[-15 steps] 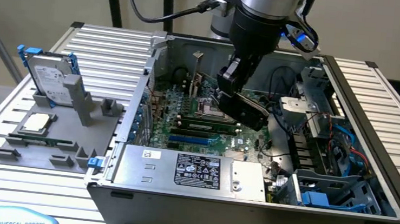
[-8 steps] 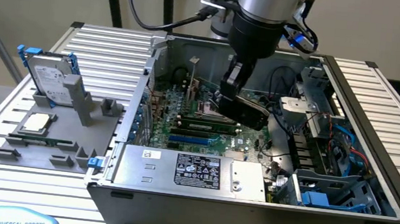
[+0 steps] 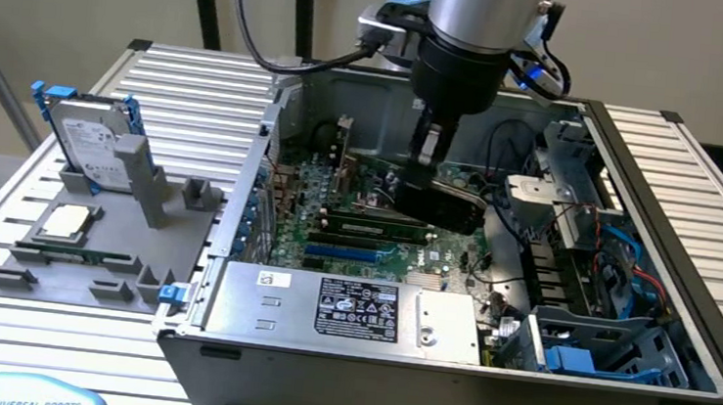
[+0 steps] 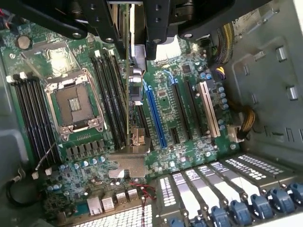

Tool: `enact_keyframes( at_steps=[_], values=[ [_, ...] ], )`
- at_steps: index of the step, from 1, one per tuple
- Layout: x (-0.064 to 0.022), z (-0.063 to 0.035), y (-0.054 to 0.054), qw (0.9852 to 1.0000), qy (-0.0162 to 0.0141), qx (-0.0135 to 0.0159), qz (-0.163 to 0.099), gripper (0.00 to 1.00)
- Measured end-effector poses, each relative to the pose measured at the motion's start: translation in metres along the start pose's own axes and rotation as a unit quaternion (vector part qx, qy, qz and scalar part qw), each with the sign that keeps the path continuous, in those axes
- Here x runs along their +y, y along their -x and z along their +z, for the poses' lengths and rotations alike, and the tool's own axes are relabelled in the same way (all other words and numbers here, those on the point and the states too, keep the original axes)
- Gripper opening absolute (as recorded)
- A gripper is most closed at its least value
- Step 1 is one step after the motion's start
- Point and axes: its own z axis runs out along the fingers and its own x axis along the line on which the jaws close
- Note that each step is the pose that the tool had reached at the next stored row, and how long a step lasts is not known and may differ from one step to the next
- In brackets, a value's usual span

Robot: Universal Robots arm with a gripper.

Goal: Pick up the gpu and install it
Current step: 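Insert the gpu into the slot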

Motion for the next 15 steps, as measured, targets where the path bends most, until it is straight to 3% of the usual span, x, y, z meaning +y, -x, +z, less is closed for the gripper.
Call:
enact_keyframes(
  at_steps=[7, 10, 15],
  values=[
    [0.0001, 0.0072, 0.0, 0.9983, 0.0001, -0.0028, -0.059, 0.27],
    [0.0023, 0.0106, -0.001, 0.9975, -0.0006, -0.005, -0.07, 0.27],
    [0.0088, 0.0166, -0.006, 0.997, -0.0006, -0.0057, -0.078, 0.27]
  ],
)
